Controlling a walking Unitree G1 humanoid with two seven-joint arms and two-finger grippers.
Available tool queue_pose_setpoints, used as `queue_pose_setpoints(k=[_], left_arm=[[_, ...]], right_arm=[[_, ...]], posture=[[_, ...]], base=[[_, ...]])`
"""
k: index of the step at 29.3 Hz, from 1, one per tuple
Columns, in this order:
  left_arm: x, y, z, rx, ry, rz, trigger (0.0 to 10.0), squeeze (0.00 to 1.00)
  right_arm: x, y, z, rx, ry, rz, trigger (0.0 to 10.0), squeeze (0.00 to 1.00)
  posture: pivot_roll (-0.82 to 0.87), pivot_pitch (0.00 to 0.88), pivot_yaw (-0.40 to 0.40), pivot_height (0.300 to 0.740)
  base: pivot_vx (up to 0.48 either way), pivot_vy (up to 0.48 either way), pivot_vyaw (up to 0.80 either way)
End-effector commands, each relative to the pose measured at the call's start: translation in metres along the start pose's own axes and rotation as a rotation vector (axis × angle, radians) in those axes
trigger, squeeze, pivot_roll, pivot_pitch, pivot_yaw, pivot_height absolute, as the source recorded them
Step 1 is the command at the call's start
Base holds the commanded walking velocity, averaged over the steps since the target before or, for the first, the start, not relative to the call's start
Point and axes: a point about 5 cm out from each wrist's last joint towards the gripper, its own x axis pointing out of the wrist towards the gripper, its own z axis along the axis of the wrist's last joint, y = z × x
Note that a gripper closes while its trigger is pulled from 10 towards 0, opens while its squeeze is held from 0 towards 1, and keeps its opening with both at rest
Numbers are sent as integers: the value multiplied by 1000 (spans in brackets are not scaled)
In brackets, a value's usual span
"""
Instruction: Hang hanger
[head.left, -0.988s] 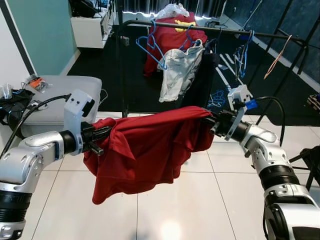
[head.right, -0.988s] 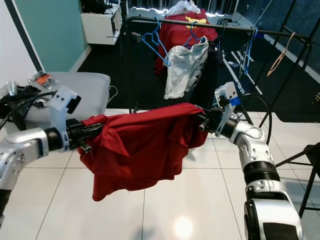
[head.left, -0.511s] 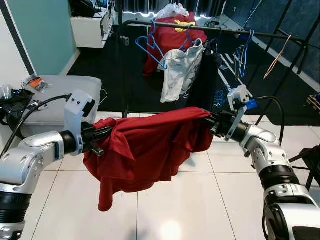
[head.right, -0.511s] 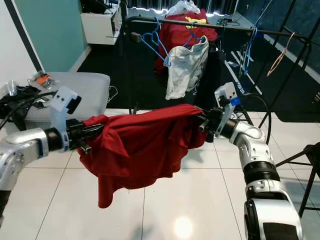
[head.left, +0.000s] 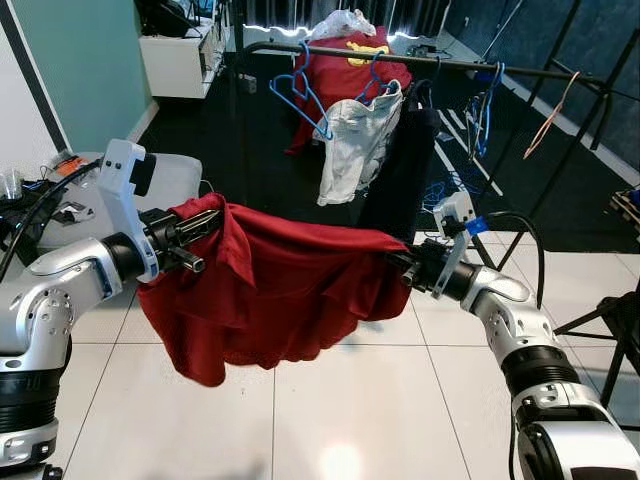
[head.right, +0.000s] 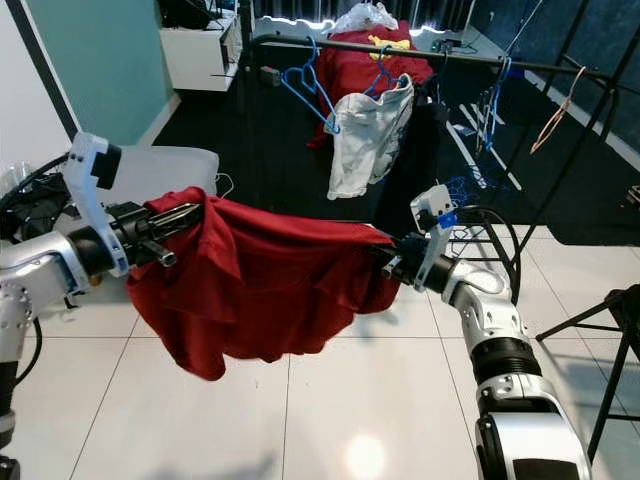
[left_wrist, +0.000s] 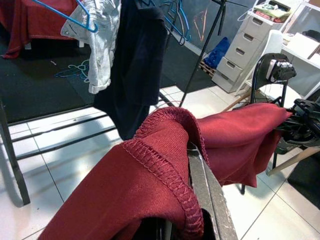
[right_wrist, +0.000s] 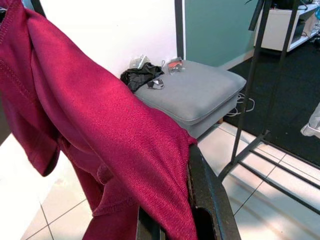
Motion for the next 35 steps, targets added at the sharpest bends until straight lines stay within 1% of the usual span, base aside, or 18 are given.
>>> queue_pose_setpoints(k=[1,3,4,6,7,9,11,14,15,16,17,19,21,22,27,28,34,35], left_arm=[[0,0,-2,12,19,-1,0,0],[0,0,-4,20,29,6,0,0],[0,1,-7,26,42,12,1373,0],[0,1,-7,26,42,12,1373,0],[0,1,-9,27,49,15,2549,0],[0,1,-9,27,49,15,2549,0],[0,1,-12,26,59,19,4627,0],[0,1,-13,26,63,20,4627,0],[-1,1,-15,29,71,23,6784,0],[-1,1,-15,29,71,23,6784,0],[-1,2,-17,6,82,22,10000,0],[-2,3,-20,-4,102,11,10000,90],[-2,3,-20,-4,102,11,10000,90],[-4,5,-24,3,127,23,10000,1000],[-5,10,-28,39,159,65,10000,1000],[-6,8,-33,75,191,60,10000,0],[-7,-4,-43,124,229,-31,10000,0],[-10,-8,-46,62,228,-69,10000,1000]], right_arm=[[0,0,5,-26,-22,-5,4863,0],[0,-1,7,-29,-27,-7,4863,0],[0,-2,11,-36,-37,-11,667,0],[0,-2,11,-36,-37,-11,667,0],[0,-3,14,-41,-45,-13,431,0],[0,-3,14,-41,-45,-13,431,0],[0,-4,19,-48,-60,-10,0,0],[0,-5,21,-50,-64,-9,0,0],[0,-5,23,-53,-69,-8,0,0],[0,-5,23,-53,-69,-8,0,0],[1,-5,25,-56,-76,-10,0,0],[1,-6,28,-62,-85,-13,0,0],[1,-6,28,-62,-85,-13,0,0],[1,-7,32,-68,-95,-18,0,0],[1,-9,37,-78,-100,-18,0,0],[1,-10,42,-96,-95,-7,0,0],[2,-12,51,-138,-76,19,0,0],[3,-14,60,-170,-63,38,0,0]], posture=[[-58,22,-75,740],[-58,22,-76,740],[-58,23,-76,740],[-58,23,-76,740],[-58,23,-76,740],[-58,23,-76,740],[-61,24,-79,740],[-61,24,-79,740],[-61,29,-78,740],[-61,29,-78,740],[-62,31,-77,740],[-63,35,-77,740],[-63,35,-77,740],[-67,37,-75,740],[-71,42,-78,740],[-78,43,-77,740],[-82,43,-80,740],[-86,45,-91,740]], base=[[0,0,0],[0,0,0],[0,0,0],[0,0,0],[0,0,0],[0,0,0],[0,0,0],[0,0,0],[0,0,0],[0,0,0],[0,0,0],[0,0,0],[0,0,0],[0,0,0],[0,0,0],[0,0,0],[0,0,0],[0,0,0]])
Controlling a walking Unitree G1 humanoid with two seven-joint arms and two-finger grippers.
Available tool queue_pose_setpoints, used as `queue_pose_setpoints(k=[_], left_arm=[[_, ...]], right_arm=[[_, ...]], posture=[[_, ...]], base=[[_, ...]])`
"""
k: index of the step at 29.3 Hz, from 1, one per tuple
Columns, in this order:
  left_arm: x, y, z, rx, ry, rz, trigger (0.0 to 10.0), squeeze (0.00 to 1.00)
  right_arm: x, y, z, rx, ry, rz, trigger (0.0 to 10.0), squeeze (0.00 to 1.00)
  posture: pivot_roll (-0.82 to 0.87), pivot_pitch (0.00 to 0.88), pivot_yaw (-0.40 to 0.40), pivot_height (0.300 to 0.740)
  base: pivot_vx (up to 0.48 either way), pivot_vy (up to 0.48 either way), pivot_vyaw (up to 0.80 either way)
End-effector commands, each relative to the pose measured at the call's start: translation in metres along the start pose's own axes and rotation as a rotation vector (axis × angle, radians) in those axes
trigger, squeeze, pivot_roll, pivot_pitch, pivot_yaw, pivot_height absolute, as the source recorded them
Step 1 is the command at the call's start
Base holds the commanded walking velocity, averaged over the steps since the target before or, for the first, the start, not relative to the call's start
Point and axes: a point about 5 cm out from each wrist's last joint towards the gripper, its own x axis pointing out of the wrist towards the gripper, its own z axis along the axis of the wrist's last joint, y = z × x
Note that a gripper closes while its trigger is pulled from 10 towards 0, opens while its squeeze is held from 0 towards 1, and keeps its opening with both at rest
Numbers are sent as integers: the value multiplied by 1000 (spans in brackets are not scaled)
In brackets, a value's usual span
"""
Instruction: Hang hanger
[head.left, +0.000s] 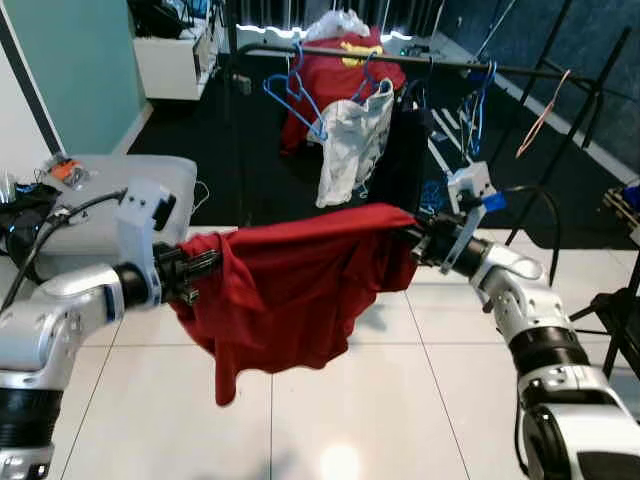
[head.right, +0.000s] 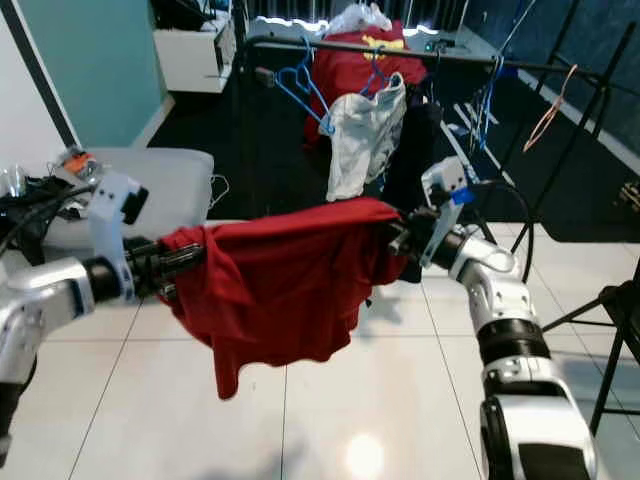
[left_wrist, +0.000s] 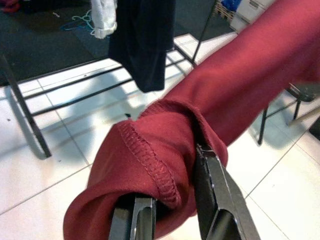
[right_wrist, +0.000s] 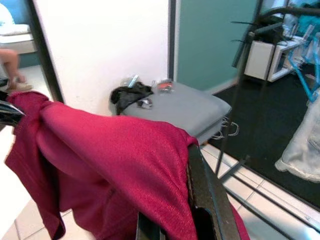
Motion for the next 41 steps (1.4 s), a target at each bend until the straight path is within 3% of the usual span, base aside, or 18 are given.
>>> queue_pose_setpoints(k=[1,6,7,9,10,11,12,13,14,17,21,23,26,28,29,30,31,41], left_arm=[[-3,-5,-1,-3,12,-53,10000,1000],[-5,-2,0,-40,-1,-32,10000,1000],[-8,5,-5,41,53,25,10000,1000],[-8,5,-5,41,53,25,10000,1000],[-12,10,-12,128,126,54,10000,0],[-12,10,-12,128,126,54,10000,0],[-20,10,-27,225,264,26,10000,0],[-20,10,-27,225,264,26,10000,0],[-30,6,-41,282,388,-48,10000,0],[-35,1,-49,290,456,-102,10000,0],[-33,-3,-49,301,440,-114,10000,0],[-10,-21,-35,270,236,-139,10000,0],[1,-31,-27,242,131,-146,10000,0],[17,-44,-18,112,-4,-152,10000,0],[17,-44,-18,112,-4,-152,10000,0],[24,-48,-13,28,-76,-136,10000,1000],[28,-51,-11,-24,-118,-134,10000,1000],[32,-67,-12,-78,-202,-171,10000,1000]], right_arm=[[2,-5,16,-62,1,23,0,0],[3,-5,18,-72,7,32,0,0],[4,-5,19,-77,12,41,0,0],[4,-5,19,-77,12,41,0,0],[5,-4,19,-82,18,51,0,0],[5,-4,19,-82,18,51,0,0],[7,-3,18,-88,26,65,0,0],[7,-3,18,-88,26,65,0,0],[10,-1,19,-95,32,81,0,0],[11,0,20,-98,33,93,0,0],[13,1,21,-101,35,111,0,0],[14,4,23,-106,56,171,0,0],[14,5,24,-108,69,199,0,0],[14,6,25,-110,83,229,0,0],[14,6,25,-110,83,229,0,0],[14,7,25,-110,84,235,0,0],[15,8,24,-109,84,238,0,0],[26,14,22,-116,66,244,0,0]], posture=[[-86,45,-91,740],[-84,46,-95,740],[-82,45,-99,740],[-82,45,-99,740],[-81,45,-101,740],[-81,45,-101,740],[-81,46,-102,740],[-81,46,-102,740],[-81,46,-102,740],[-80,46,-103,740],[-81,46,-104,740],[-94,46,-106,740],[-95,46,-107,740],[-99,47,-108,740],[-99,47,-108,740],[-101,47,-111,740],[-101,48,-112,740],[-104,45,-109,740]], base=[[0,0,0],[0,0,0],[0,0,0],[0,0,0],[0,0,0],[0,0,0],[0,0,0],[0,0,0],[0,0,0],[0,0,0],[0,0,0],[0,0,0],[0,0,0],[0,0,0],[0,0,0],[0,0,0],[0,0,0],[0,0,0]])
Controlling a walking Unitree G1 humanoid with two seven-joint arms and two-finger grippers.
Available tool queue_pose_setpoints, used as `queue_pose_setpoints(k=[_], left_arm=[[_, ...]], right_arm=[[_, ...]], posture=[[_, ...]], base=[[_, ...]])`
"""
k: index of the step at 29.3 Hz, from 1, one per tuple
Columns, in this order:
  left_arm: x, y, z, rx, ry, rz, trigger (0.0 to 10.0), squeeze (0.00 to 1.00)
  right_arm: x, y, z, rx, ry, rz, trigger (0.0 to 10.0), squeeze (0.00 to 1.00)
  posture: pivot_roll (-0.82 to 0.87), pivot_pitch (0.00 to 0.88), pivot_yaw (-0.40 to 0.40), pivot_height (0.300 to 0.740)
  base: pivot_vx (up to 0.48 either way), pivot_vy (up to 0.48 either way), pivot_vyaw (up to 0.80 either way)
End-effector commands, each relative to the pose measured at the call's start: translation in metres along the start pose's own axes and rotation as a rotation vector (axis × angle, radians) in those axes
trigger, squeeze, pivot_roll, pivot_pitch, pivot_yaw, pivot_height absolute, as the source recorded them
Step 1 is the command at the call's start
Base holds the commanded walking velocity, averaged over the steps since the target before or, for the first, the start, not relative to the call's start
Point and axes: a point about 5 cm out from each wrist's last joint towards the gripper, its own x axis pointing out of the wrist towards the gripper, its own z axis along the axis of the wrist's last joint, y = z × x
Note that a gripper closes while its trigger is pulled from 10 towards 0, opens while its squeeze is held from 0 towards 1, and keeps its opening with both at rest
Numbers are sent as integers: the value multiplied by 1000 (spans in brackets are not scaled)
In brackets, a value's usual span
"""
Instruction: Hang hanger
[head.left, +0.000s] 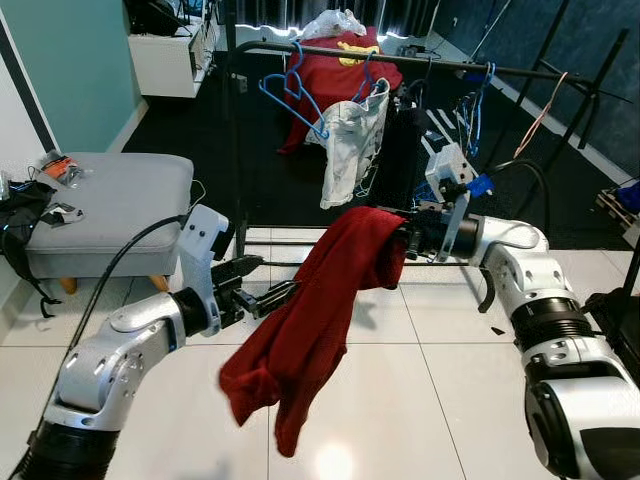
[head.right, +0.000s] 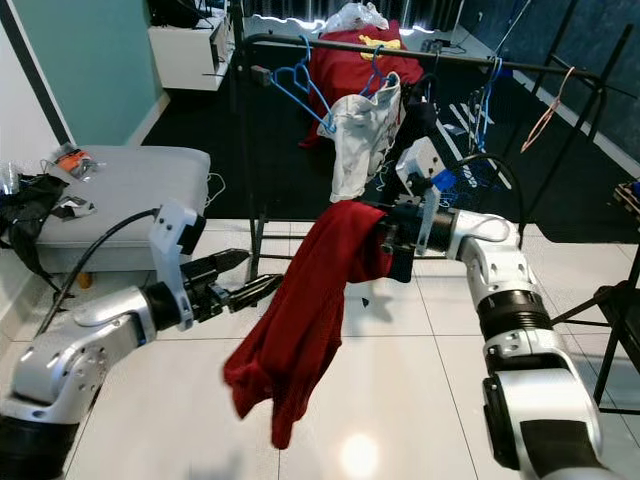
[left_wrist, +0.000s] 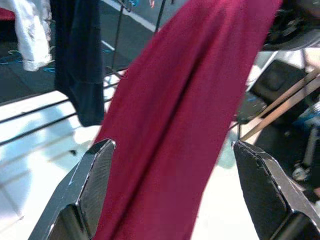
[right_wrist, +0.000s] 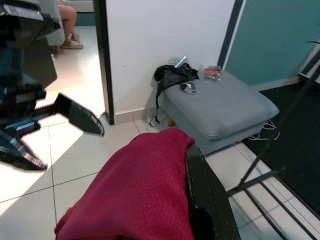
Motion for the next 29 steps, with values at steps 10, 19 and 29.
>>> queue_pose_setpoints(k=[10,19,29], left_arm=[[10,-31,14,37,-156,-51,10000,0],[24,-23,12,100,-159,122,10000,0],[23,-18,-4,105,-70,192,10000,0]], right_arm=[[23,7,8,-26,-61,-14,0,0],[35,12,11,-14,-108,-13,0,0],[44,15,17,-4,-144,-4,0,0]], posture=[[-97,25,-107,740],[-93,9,-105,740],[-89,6,-106,740]], base=[[0,0,0],[0,0,0],[0,0,0]])
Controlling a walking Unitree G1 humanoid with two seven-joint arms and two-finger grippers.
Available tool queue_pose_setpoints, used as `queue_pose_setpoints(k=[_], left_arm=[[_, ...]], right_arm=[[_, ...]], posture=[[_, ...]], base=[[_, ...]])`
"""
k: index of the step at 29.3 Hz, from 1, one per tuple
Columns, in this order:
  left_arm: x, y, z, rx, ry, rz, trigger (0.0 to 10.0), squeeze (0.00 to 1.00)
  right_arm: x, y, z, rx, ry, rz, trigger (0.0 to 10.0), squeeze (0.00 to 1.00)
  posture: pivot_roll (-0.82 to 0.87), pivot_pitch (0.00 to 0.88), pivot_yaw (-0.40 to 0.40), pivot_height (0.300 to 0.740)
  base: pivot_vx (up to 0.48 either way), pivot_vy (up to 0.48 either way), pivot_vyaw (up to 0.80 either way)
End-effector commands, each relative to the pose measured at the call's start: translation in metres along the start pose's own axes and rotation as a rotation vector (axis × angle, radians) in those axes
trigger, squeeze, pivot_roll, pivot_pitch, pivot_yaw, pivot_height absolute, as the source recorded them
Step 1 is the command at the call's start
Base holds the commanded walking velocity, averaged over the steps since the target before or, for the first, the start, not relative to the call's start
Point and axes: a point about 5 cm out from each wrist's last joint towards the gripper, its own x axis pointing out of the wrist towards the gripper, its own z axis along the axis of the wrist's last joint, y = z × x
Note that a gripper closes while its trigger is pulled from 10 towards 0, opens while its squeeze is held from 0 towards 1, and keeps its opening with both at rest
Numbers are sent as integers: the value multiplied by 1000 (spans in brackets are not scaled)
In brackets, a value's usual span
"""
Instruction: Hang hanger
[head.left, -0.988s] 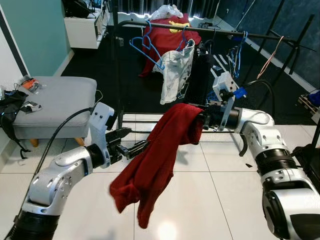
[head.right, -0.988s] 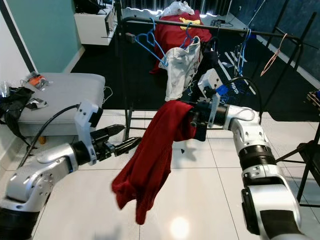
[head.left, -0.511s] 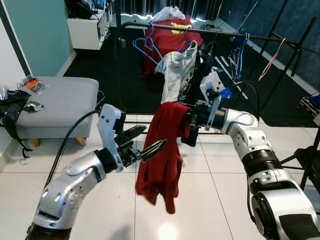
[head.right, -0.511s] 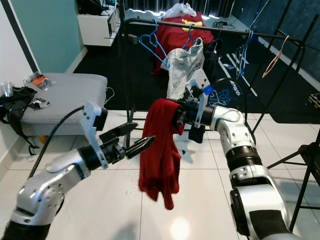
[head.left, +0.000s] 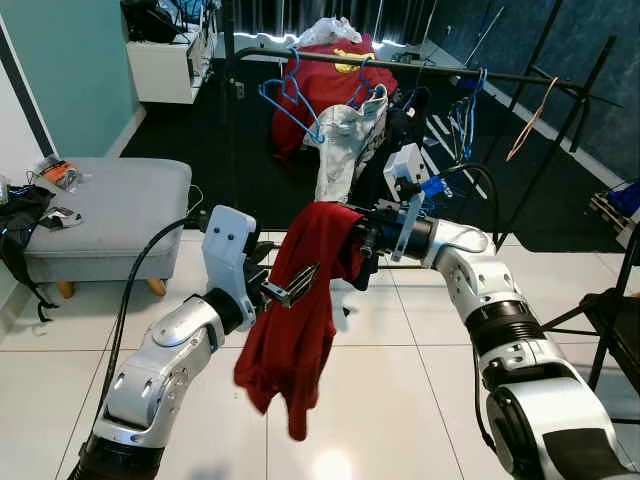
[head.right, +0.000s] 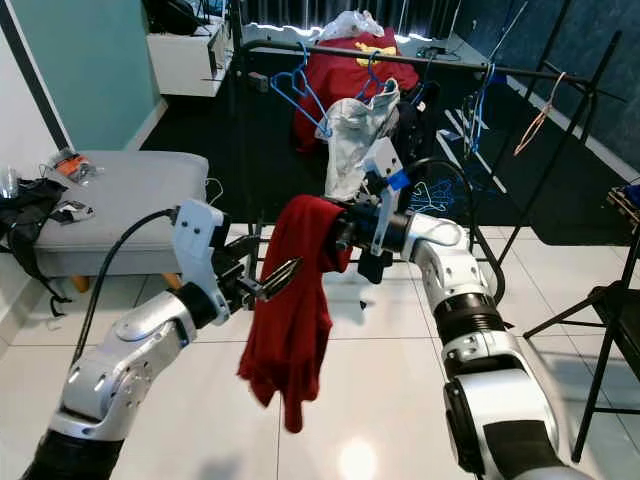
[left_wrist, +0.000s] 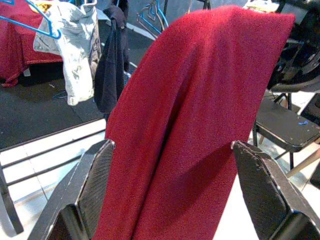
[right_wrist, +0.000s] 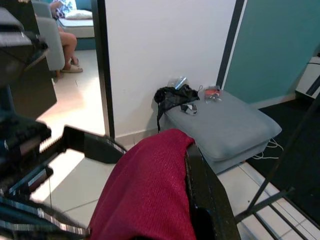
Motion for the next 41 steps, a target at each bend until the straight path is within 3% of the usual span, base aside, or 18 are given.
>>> queue_pose_setpoints(k=[1,8,9,10,13,14,24,27,28,29,31,32,33,35,41], left_arm=[[0,-3,-8,-13,34,-2,10000,0],[2,-2,-13,-7,40,21,10000,0],[3,-2,-13,-13,36,17,7529,0],[4,-2,-13,-23,30,15,1882,0],[5,-2,-13,-27,26,17,1882,0],[5,-2,-12,-30,24,17,0,0],[2,5,-10,-22,20,32,0,0],[-6,25,-4,14,13,77,0,0],[-6,25,-4,14,13,77,0,0],[-11,38,1,28,6,107,0,0],[-11,38,1,28,6,107,0,0],[-16,49,6,44,-1,135,0,0],[-16,49,6,44,-1,135,0,0],[-27,70,17,72,-23,195,0,0],[-31,77,22,79,-35,218,0,0]], right_arm=[[5,-1,16,-46,-47,10,0,0],[11,2,20,-32,-74,24,0,0],[12,2,20,-29,-77,27,0,0],[12,2,20,-27,-77,27,0,0],[12,3,20,-27,-77,26,0,0],[11,2,20,-26,-77,24,0,0],[9,1,18,-24,-65,12,0,0],[4,-2,14,-27,-38,-9,0,0],[4,-2,14,-27,-38,-9,0,0],[2,-1,11,-24,-29,-11,0,0],[2,-1,11,-24,-29,-11,0,0],[0,-1,9,-19,-25,-13,0,0],[0,-1,9,-19,-25,-13,0,0],[-3,0,6,-8,-25,-24,0,0],[-5,0,5,-3,-27,-32,0,0]], posture=[[-89,6,-106,740],[-88,18,-109,740],[-88,20,-108,740],[-89,24,-107,740],[-89,24,-107,740],[-89,27,-106,740],[-88,31,-103,740],[-85,32,-104,740],[-85,32,-104,740],[-83,33,-104,740],[-83,33,-104,740],[-81,33,-103,740],[-81,33,-103,740],[-76,35,-102,740],[-75,34,-98,740]], base=[[0,0,0],[0,0,0],[0,0,0],[0,0,0],[0,0,0],[0,0,0],[0,0,0],[0,0,0],[0,0,0],[0,0,0],[0,0,0],[0,0,0],[0,0,0],[0,0,0],[0,0,0]])
